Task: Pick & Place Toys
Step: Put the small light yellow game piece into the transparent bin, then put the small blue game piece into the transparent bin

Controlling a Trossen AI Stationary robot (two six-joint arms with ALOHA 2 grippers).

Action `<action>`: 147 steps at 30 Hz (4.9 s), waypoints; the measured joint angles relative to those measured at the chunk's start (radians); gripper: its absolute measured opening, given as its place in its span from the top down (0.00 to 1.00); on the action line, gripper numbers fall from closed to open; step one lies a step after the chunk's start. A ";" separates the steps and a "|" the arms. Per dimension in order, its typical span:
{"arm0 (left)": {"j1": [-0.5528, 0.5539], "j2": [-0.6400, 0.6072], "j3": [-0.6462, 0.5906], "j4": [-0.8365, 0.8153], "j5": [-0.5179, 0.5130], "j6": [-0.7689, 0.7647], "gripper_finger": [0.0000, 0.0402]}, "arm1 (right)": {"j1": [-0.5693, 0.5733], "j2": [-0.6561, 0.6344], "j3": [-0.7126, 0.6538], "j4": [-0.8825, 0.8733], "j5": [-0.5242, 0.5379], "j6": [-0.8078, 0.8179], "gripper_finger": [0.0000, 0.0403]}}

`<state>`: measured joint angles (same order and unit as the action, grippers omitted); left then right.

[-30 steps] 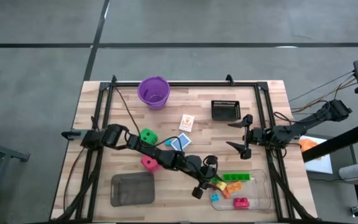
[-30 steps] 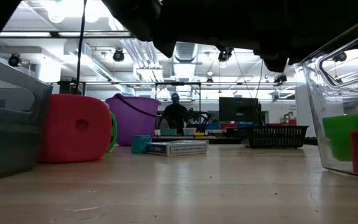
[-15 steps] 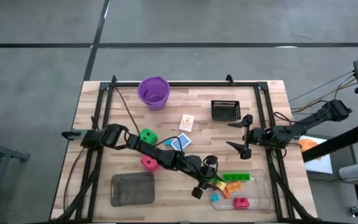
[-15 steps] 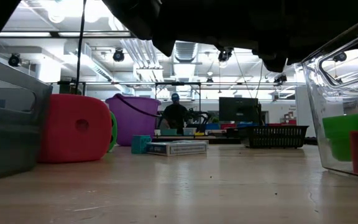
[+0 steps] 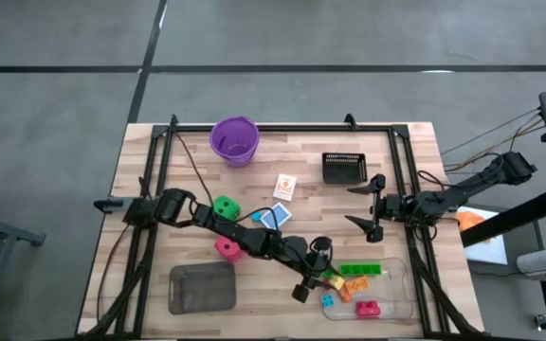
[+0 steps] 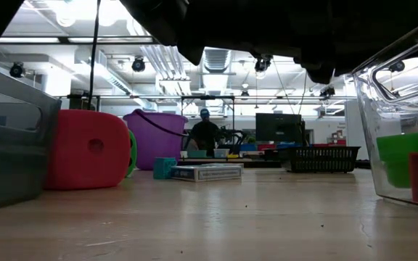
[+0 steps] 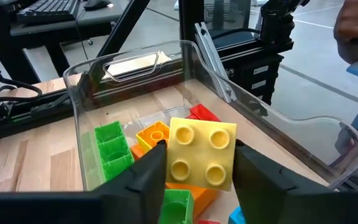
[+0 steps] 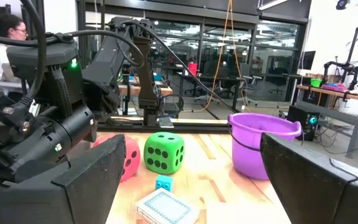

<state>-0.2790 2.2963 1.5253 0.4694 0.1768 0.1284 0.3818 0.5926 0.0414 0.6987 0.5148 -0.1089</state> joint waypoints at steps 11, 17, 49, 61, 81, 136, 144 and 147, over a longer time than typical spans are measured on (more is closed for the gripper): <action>-0.001 0.000 -0.001 -0.002 0.000 -0.025 0.21 | 0.000 0.000 0.000 0.000 0.000 0.000 0.10; -0.001 -0.003 -0.002 0.000 0.000 -0.024 0.20 | 0.000 0.000 0.000 0.000 0.000 0.000 0.10; 0.029 -0.527 -0.331 -0.610 -0.550 0.009 0.19 | 0.000 0.022 0.000 0.007 0.000 0.005 0.10; 0.221 -0.549 -0.453 -0.816 -0.483 -0.393 0.19 | 0.000 0.025 0.000 0.015 0.000 0.004 0.10; 0.246 -0.543 -0.452 -0.990 -0.392 -0.550 0.19 | 0.000 0.025 0.000 0.015 0.000 0.004 0.10; 0.279 -0.478 -0.444 -0.989 -0.316 -0.419 0.98 | 0.000 0.025 0.000 0.015 0.000 0.004 0.10; 0.285 -0.493 -0.444 -0.913 -0.465 -0.379 0.96 | 0.000 0.025 0.000 0.011 0.000 0.004 0.10; 0.295 -0.493 -0.444 -0.899 -0.473 -0.379 0.88 | 0.000 0.025 0.000 0.011 0.000 0.004 0.10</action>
<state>0.0163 1.8034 1.0813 -0.4294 -0.2964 -0.2504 0.3820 0.6178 0.0418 0.7097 0.5144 -0.1051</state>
